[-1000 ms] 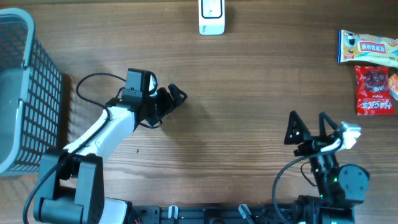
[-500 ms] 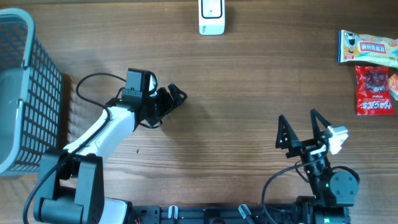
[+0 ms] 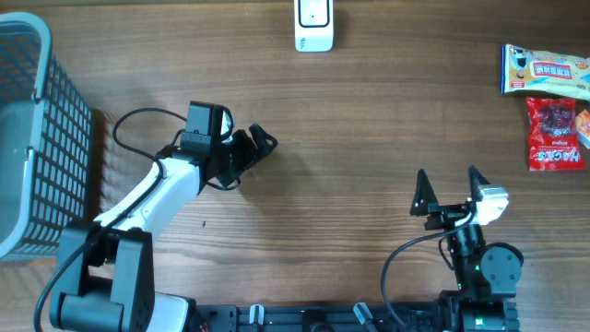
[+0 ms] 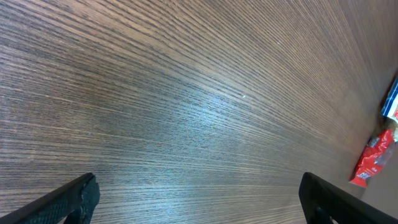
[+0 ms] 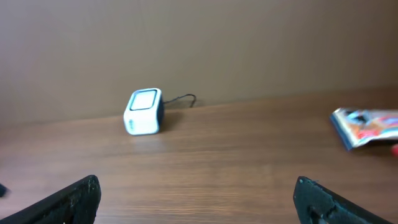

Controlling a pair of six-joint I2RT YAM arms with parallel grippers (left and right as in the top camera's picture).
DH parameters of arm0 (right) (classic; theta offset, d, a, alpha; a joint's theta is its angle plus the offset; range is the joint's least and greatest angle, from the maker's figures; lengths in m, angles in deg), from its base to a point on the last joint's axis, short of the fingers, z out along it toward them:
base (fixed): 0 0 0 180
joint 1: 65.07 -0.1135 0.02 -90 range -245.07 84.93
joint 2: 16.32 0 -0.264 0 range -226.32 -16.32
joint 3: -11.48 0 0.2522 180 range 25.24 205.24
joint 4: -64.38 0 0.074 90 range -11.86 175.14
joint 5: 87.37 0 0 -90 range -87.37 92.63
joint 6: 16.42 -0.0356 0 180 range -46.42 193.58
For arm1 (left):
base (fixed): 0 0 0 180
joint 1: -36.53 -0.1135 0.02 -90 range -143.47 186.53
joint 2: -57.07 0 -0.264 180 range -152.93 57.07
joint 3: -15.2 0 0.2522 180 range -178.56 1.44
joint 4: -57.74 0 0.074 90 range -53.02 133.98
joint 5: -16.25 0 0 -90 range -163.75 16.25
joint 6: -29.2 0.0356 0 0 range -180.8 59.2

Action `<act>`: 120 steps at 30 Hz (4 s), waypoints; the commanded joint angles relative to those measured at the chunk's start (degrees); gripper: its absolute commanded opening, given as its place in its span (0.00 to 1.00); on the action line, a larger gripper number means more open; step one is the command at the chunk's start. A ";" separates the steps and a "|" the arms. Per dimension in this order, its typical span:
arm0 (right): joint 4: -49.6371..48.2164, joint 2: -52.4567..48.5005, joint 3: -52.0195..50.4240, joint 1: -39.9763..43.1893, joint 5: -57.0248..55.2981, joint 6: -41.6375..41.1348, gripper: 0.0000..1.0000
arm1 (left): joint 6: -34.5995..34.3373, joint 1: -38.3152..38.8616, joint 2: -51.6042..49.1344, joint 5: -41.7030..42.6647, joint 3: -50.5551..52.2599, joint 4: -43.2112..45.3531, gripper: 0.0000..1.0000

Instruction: Scan the item barcode

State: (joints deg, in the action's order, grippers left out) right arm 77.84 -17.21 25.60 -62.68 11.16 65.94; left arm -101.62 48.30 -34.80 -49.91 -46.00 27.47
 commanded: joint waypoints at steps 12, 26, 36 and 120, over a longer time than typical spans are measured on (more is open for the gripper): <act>0.37 0.72 -0.04 0.48 -4.74 9.01 1.00 | -0.11 0.00 0.00 -0.13 0.13 0.13 1.00; 0.35 0.72 -0.04 0.48 -4.66 6.14 1.00 | -0.11 0.00 0.00 -0.15 0.13 0.13 1.00; 0.24 0.72 -0.04 0.46 -4.66 6.12 1.00 | -0.11 0.00 -0.02 -0.15 0.13 0.11 1.00; 0.24 0.68 -0.04 0.46 -4.68 6.14 1.00 | 40.65 -15.02 91.10 -11.37 46.69 12.48 1.00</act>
State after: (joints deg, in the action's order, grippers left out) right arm 78.19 -16.99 25.60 -62.50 7.25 72.56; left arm -61.88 34.40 52.36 -60.58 0.10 39.62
